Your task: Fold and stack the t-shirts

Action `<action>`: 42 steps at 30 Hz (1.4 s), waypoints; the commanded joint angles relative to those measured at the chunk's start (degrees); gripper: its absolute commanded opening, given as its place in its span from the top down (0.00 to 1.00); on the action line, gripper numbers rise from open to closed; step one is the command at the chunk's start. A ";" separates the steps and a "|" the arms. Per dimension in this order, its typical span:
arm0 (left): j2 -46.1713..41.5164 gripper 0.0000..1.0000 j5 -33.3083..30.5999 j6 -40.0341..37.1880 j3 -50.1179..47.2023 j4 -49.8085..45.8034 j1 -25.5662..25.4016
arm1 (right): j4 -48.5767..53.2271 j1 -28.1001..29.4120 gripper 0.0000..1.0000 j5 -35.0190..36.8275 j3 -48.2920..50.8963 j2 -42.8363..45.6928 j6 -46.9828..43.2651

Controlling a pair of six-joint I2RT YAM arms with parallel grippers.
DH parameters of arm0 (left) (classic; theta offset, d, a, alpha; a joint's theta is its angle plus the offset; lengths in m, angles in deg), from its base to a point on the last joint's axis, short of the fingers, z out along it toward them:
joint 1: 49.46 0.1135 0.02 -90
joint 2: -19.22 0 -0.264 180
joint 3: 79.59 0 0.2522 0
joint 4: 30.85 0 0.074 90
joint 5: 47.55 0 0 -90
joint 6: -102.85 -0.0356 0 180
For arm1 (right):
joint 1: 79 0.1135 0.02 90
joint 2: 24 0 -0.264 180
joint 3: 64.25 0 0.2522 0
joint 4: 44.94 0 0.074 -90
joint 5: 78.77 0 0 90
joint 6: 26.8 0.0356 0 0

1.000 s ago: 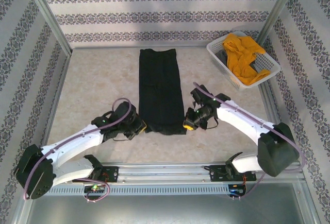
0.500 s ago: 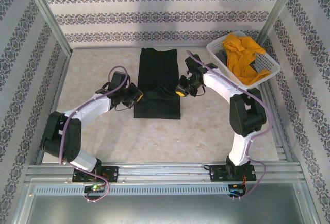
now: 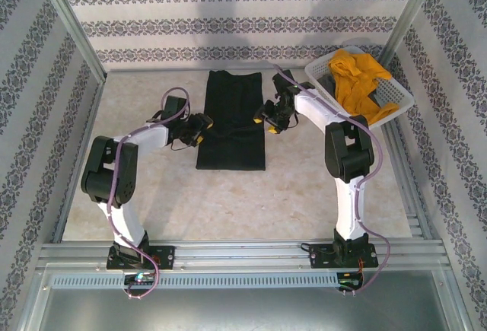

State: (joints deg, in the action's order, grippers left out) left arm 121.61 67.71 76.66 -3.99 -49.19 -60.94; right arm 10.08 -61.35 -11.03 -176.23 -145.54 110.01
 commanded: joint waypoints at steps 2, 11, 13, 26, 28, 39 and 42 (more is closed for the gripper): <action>-10.81 0.45 -0.51 -0.60 -9.50 0.66 0.23 | -0.11 0.06 0.45 3.99 9.25 10.57 -1.16; -18.85 0.46 2.35 9.94 -26.24 3.80 -2.25 | -13.34 7.14 0.41 0.05 36.37 24.20 12.19; -16.95 0.45 2.71 11.58 -26.21 5.65 -3.16 | -15.57 7.58 0.41 -0.59 38.86 24.32 15.10; -7.31 0.52 2.76 14.05 -20.70 13.81 -4.44 | -22.66 8.44 0.54 -3.93 38.26 16.84 22.76; -6.64 0.58 2.85 13.78 -19.89 13.89 -4.51 | -22.67 8.39 0.60 -4.02 38.01 16.04 23.15; -6.96 1.00 2.10 11.84 -17.16 12.40 -4.42 | -23.67 6.91 1.00 -2.65 35.66 15.29 23.45; -8.39 1.00 1.79 10.46 -13.14 9.13 -3.79 | -20.03 5.33 1.00 -1.07 31.69 16.84 20.97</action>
State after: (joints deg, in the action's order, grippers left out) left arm 114.86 70.48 89.25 -21.12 -41.36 -64.83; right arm -12.11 -54.37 -14.33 -140.28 -130.11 133.13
